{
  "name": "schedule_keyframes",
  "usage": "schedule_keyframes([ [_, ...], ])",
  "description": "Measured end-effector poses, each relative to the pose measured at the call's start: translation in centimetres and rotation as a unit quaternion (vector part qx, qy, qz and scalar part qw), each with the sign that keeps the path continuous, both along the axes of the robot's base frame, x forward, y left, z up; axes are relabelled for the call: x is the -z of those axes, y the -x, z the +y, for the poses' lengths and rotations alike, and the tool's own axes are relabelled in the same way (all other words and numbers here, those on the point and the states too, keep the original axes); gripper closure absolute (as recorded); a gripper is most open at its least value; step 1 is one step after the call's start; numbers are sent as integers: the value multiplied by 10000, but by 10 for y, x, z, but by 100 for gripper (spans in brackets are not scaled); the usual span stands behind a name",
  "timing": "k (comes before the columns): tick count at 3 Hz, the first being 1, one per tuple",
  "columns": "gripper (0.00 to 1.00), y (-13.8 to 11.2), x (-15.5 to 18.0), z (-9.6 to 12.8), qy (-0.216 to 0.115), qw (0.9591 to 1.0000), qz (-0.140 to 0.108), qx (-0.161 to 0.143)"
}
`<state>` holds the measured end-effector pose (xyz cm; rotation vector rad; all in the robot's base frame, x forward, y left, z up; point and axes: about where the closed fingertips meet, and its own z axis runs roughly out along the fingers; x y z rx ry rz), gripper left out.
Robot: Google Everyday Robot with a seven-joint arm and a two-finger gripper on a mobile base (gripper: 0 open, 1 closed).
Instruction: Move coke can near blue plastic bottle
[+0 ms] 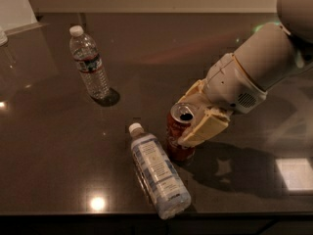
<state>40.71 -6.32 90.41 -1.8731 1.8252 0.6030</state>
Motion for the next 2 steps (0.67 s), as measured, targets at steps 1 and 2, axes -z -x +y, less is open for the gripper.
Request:
schedule_keyframes([
  [1, 0, 0, 0, 2, 4, 10000, -7, -13],
  [2, 0, 0, 0, 2, 4, 10000, -7, -14],
])
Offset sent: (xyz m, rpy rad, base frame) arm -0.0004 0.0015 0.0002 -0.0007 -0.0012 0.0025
